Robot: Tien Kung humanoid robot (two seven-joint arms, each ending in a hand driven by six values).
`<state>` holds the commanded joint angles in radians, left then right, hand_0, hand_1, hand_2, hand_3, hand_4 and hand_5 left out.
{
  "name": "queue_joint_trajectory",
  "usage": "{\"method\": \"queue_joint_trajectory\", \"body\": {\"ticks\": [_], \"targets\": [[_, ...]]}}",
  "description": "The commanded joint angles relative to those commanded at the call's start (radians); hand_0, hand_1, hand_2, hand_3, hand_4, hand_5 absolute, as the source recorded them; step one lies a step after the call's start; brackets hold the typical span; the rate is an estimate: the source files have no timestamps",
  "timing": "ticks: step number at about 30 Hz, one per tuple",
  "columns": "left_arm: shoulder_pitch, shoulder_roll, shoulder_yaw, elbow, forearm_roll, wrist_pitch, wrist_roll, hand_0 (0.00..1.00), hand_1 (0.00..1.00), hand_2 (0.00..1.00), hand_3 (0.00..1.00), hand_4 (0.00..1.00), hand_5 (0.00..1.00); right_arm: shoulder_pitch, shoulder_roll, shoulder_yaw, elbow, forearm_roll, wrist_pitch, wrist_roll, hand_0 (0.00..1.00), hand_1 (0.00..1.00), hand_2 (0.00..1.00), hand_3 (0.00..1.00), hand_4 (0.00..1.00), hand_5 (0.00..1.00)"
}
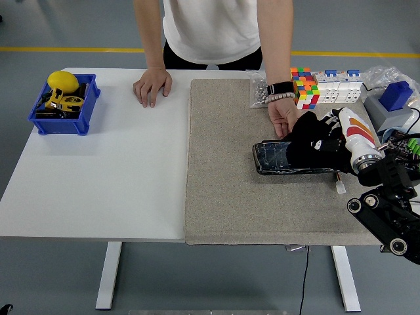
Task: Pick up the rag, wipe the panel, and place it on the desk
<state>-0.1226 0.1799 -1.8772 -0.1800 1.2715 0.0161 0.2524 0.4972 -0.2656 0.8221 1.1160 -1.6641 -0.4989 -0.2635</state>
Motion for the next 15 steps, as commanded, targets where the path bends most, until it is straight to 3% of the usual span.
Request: {"method": "queue_joint_trajectory", "body": {"ticks": [15], "targets": [[0.002,0.003,0.011,0.0,-0.007,0.0,0.001,0.685,0.728,0.732,0.604,0.67,0.619,0.015,0.028,-0.092,0.041,-0.005,0.001,-0.01,0.158,0.269,0.32,0.374,0.887,0.002]]}}
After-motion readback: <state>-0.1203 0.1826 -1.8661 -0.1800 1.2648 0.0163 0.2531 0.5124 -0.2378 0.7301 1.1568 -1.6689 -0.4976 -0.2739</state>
